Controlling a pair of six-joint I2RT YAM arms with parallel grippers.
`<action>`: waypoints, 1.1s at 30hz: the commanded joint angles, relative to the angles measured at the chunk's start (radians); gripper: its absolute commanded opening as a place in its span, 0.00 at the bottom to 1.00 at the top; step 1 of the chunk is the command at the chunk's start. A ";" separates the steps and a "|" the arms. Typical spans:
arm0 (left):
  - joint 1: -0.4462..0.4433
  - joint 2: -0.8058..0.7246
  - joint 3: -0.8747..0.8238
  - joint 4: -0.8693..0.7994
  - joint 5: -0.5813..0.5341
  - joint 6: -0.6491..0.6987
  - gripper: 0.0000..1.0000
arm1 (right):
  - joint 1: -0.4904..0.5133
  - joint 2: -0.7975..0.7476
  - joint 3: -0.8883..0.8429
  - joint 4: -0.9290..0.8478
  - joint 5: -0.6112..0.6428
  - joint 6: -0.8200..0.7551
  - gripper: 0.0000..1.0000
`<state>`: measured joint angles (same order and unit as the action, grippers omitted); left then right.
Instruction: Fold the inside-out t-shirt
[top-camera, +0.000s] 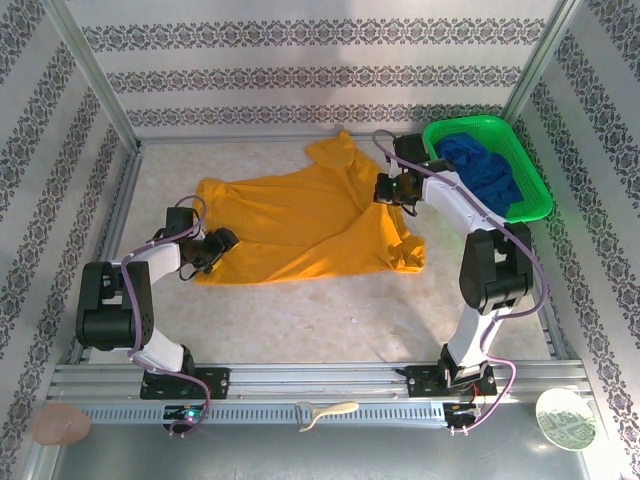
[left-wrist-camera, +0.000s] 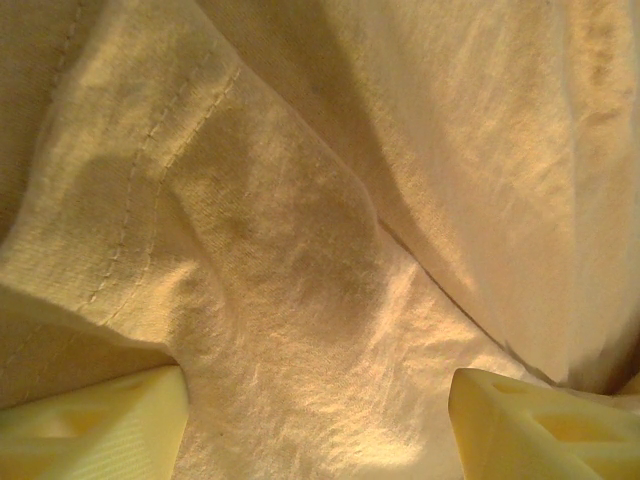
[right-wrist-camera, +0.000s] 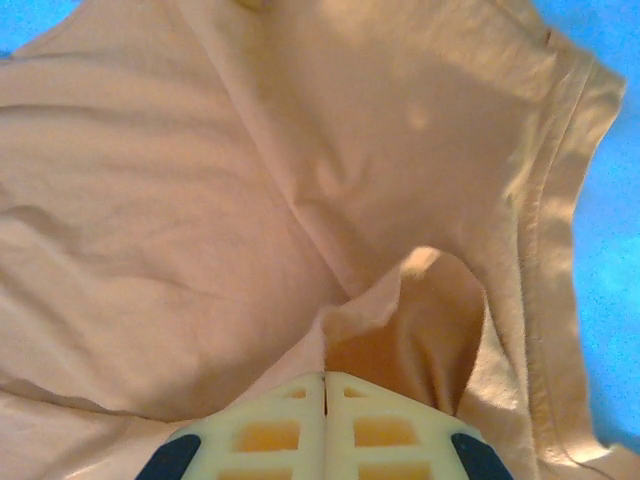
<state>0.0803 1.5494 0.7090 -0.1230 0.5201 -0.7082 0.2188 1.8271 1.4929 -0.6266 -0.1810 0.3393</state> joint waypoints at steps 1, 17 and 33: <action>0.004 0.012 -0.015 -0.010 -0.011 -0.001 0.70 | 0.016 0.081 0.070 -0.079 0.072 -0.058 0.00; 0.004 0.011 -0.017 -0.011 -0.008 -0.008 0.70 | 0.035 0.097 0.096 -0.036 0.082 -0.009 0.29; 0.005 0.011 -0.009 -0.021 -0.009 -0.005 0.70 | -0.018 0.157 0.004 -0.025 0.207 -0.020 0.28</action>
<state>0.0807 1.5494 0.7090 -0.1230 0.5201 -0.7120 0.1932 1.9594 1.4807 -0.6483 0.0017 0.3141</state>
